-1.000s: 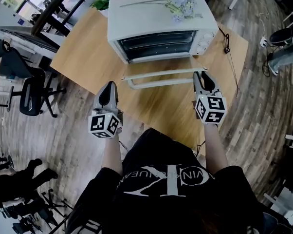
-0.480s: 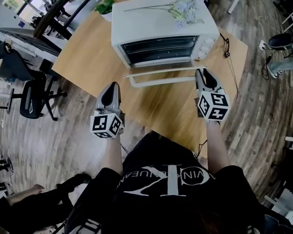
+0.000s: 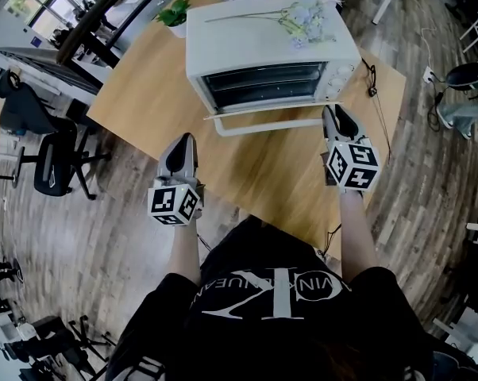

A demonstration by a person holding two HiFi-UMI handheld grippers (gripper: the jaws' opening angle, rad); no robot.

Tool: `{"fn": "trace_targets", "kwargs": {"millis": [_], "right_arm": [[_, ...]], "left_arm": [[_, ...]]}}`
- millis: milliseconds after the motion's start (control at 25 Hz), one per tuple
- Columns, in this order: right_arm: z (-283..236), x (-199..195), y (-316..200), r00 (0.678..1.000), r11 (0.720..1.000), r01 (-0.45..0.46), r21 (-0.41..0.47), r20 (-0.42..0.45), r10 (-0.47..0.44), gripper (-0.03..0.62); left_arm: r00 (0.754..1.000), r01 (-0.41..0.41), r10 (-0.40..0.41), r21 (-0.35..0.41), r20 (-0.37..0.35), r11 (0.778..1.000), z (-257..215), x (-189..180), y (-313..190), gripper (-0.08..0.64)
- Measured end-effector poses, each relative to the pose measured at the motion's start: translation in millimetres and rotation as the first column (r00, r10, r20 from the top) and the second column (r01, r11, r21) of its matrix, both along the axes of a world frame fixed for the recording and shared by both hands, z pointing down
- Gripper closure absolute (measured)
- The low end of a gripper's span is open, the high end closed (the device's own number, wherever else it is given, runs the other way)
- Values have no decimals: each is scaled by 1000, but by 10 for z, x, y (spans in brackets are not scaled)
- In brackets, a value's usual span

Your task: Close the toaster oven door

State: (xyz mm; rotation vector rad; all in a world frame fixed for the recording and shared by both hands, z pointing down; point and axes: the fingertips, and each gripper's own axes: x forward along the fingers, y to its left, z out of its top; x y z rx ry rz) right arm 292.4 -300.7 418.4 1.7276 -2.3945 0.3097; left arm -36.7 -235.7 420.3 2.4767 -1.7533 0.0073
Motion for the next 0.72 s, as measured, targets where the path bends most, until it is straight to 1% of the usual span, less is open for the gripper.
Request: {"fn": "trace_targets", "kwargs": {"millis": [360, 720], "right_arm": [[-97, -9, -144, 1000, 1000, -5, 10, -2, 5, 494], [-174, -24, -271, 1000, 1000, -4, 15, -17, 5, 494]], "left_arm": [[1000, -12, 12, 2, -8, 1000, 4, 19, -53, 549], [1000, -4, 5, 11, -19, 1000, -15, -35, -67, 549]]}}
